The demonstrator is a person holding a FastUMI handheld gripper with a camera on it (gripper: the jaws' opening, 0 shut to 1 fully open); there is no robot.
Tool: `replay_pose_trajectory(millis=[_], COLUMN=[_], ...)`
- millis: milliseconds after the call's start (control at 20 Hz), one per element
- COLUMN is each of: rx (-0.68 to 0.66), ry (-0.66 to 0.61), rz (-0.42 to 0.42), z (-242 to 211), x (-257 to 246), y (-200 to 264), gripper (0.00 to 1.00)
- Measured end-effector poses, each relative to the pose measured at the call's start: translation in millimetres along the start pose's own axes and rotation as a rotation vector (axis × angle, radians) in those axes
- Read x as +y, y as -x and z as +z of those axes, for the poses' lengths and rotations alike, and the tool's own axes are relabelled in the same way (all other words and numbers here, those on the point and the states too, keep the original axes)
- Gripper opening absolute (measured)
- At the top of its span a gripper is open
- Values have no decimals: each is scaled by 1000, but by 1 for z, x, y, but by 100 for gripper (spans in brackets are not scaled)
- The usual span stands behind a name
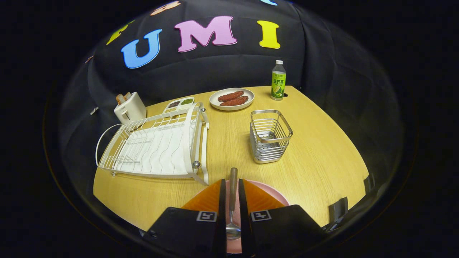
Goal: Take the plate from the dish rack, then take the spoon from the basket and place it into the plate.
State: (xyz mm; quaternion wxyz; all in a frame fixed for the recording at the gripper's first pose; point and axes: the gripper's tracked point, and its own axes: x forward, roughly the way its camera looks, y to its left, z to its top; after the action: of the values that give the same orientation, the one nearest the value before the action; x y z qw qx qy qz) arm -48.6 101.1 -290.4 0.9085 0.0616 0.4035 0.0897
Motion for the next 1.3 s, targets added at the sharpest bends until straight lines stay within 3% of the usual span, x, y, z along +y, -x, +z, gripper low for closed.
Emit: replay_pose_trajectory(millis=[150, 200, 450, 900, 1150, 1300], rx=[-59, -90, -300, -611, -688, -690], ry=[12, 26, 77, 24, 24, 49], rz=[-6, -12, -47, -77, -90, -111], z=[20, 28, 101, 214, 225, 207], x=[-3, -4, -8, 0, 1, -4], y=[17, 24, 73, 176, 217, 211], gripper=[93, 99, 99, 99, 99, 98])
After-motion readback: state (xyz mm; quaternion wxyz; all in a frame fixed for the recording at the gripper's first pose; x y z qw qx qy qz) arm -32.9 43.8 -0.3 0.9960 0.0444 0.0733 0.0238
